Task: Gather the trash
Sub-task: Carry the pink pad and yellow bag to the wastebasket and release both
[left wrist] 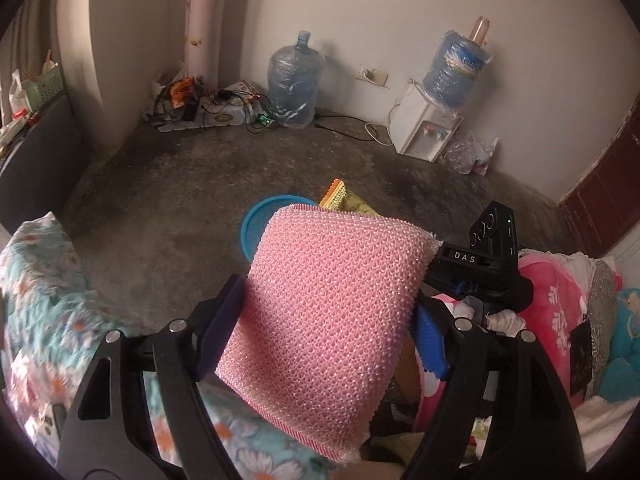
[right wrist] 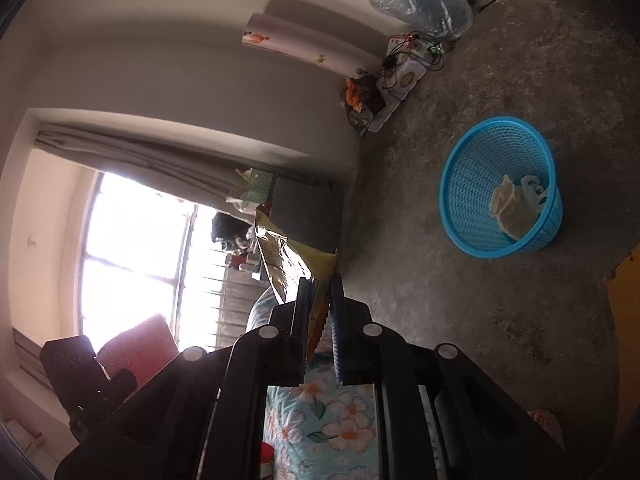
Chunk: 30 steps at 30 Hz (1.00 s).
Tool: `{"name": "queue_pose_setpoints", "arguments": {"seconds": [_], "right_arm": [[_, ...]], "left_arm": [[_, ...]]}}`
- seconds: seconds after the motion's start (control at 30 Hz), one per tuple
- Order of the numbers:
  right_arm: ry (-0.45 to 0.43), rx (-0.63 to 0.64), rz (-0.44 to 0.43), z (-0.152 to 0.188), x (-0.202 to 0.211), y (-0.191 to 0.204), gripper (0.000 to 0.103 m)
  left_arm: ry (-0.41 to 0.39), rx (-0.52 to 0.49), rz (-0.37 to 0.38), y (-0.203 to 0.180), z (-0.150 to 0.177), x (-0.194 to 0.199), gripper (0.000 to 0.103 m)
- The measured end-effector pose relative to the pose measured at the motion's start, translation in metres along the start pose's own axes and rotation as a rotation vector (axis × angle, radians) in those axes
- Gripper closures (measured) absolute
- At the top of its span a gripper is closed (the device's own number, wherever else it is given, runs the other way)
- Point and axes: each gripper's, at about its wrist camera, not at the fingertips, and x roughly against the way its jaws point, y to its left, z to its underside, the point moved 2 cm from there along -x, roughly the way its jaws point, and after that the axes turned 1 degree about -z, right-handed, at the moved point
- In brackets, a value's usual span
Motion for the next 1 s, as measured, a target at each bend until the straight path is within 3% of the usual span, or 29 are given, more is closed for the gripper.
{"name": "queue_pose_setpoints", "arguments": {"seconds": [0.2,0.37,0.43,0.53,0.73,1.0], "right_arm": [[-0.058,-0.070,0.183,-0.034,-0.022,-0.061,0.093],[-0.068,-0.111,0.285,-0.065,-0.055,-0.099,0.091],[-0.064,-0.145,0.310,-0.077,-0.067,-0.118,0.085],[-0.057,-0.170,0.328,-0.091,-0.085,-0.145,0.056],[-0.058,-0.214,0.375,-0.081,-0.090,-0.177,0.055],[-0.090,-0.170,0.385,-0.071,-0.077,-0.164,0.055]], "left_arm": [[0.108,0.024,0.063,-0.003,-0.041,-0.126,0.030],[0.176,0.114,0.084,0.004,-0.066,-0.217,0.025],[0.198,0.162,0.060,0.009,-0.073,-0.247,0.021],[0.218,0.239,0.055,0.019,-0.077,-0.277,0.020],[0.181,0.382,0.111,0.035,-0.069,-0.290,0.019],[0.128,0.362,0.125,0.031,-0.064,-0.254,0.020]]}}
